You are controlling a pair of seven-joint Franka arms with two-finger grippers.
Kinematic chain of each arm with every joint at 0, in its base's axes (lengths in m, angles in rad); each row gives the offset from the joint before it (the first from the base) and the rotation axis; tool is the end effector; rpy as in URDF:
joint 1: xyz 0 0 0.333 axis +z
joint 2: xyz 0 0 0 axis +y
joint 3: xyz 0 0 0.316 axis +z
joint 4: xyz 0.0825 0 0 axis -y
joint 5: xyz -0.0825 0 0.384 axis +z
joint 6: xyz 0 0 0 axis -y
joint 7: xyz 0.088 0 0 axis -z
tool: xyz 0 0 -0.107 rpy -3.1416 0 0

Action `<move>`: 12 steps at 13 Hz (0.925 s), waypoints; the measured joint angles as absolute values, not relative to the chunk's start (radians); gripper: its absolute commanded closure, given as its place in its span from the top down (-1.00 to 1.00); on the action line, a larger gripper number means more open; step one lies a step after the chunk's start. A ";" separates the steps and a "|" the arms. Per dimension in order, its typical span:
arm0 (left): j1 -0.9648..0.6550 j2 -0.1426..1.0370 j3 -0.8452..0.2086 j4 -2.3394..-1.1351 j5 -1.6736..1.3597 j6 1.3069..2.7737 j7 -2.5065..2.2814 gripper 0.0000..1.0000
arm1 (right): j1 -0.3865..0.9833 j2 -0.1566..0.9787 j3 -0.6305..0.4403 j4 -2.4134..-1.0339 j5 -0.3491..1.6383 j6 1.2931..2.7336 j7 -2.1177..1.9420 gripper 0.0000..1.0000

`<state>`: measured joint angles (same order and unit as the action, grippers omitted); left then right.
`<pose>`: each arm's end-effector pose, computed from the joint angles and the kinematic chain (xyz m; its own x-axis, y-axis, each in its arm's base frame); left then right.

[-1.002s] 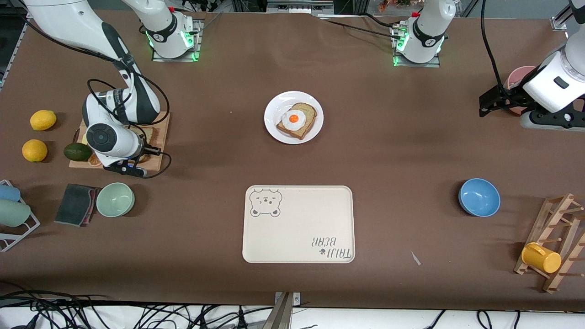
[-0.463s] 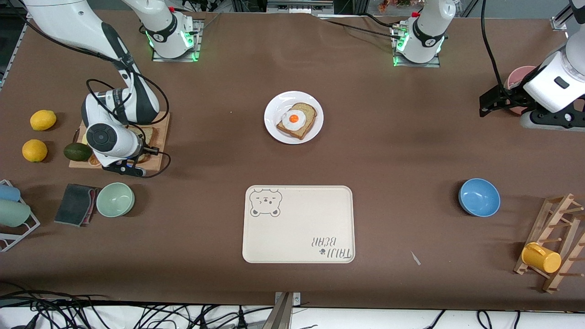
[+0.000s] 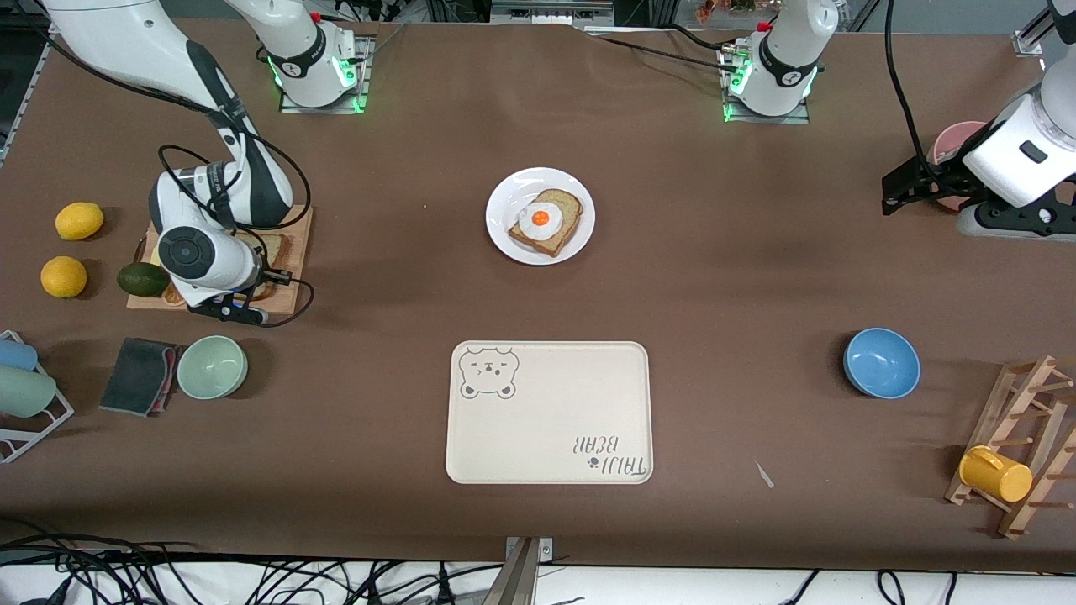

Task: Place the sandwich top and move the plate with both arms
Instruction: 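Lift the bread slice with the right gripper toward the white plate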

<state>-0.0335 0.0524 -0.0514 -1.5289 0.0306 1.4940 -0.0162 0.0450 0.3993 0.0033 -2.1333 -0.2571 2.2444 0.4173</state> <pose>0.5604 -0.0434 0.6085 0.9940 -0.0662 -0.0866 -0.0689 -0.9972 -0.0293 0.5406 0.0189 0.1972 0.9564 -0.2010 -0.2119 -0.1453 -0.9568 0.2517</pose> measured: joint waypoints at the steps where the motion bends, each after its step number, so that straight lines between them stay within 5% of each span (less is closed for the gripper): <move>1: -0.033 0.052 -0.051 -1.529 0.031 1.494 -0.016 1.00 | 0.045 0.398 0.003 -2.124 -0.259 2.227 0.408 -1.00; 12: -0.033 0.052 -0.050 -1.529 0.031 1.494 -0.016 1.00 | 0.153 0.378 0.057 -1.753 -0.166 1.741 0.369 -1.00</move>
